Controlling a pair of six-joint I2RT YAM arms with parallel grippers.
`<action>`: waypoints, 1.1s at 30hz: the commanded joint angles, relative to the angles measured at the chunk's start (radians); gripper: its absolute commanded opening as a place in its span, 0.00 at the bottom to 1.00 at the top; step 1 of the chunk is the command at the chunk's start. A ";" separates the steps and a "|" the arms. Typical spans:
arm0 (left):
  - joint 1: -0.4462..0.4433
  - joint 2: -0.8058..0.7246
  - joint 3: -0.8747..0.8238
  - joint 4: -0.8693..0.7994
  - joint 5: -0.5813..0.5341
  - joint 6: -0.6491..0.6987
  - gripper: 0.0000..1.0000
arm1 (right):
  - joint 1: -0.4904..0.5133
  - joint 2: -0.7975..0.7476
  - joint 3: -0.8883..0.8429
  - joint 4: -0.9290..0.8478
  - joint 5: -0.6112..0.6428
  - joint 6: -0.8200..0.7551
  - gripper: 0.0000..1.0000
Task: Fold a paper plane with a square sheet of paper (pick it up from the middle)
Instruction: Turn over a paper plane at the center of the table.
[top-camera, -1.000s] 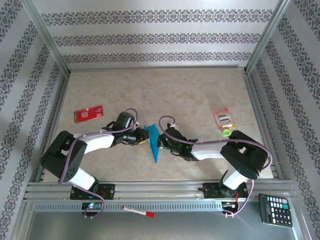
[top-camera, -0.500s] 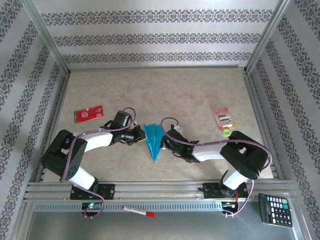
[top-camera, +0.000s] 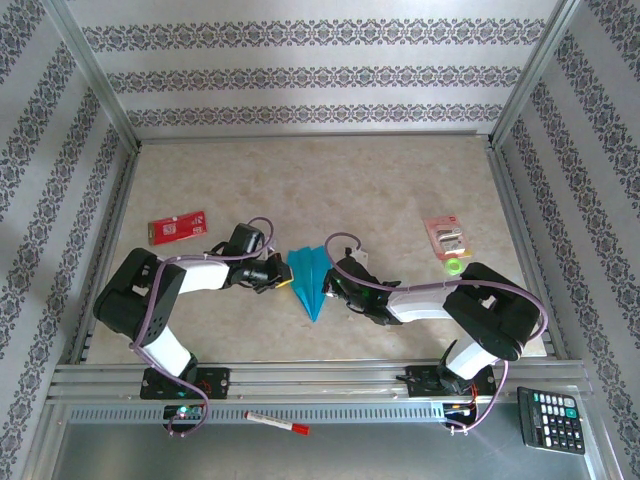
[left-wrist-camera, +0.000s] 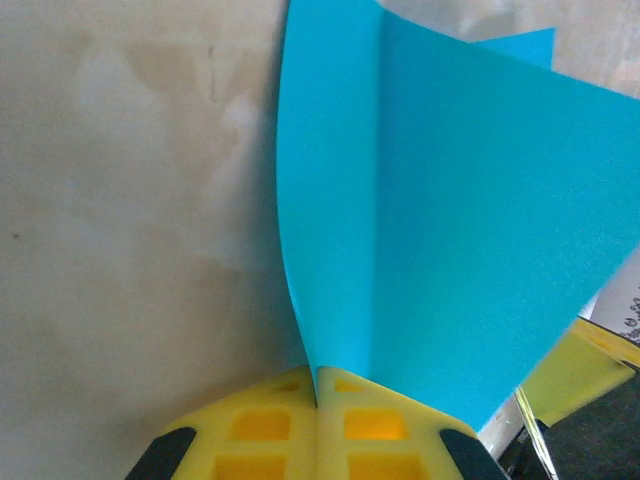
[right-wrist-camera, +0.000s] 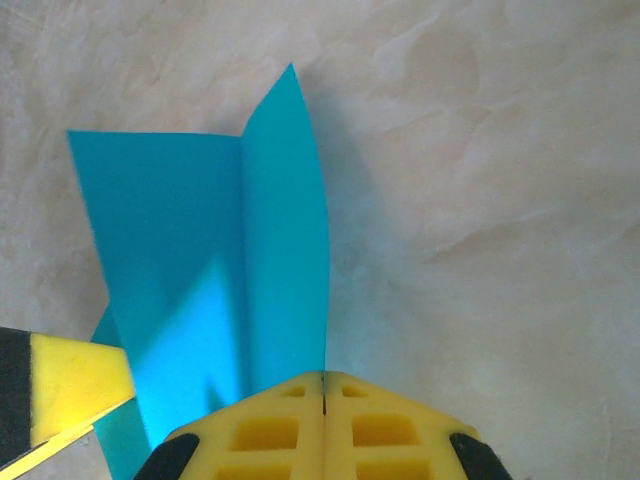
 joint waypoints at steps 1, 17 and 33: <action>0.009 0.022 0.025 0.052 0.034 0.011 0.04 | -0.007 0.006 -0.022 0.012 0.032 0.020 0.00; 0.010 0.031 0.057 0.042 0.062 0.025 0.27 | -0.012 -0.009 -0.052 0.069 -0.009 0.041 0.23; 0.019 -0.043 0.080 -0.024 0.061 0.053 0.53 | -0.073 -0.118 -0.086 0.028 -0.018 -0.033 0.38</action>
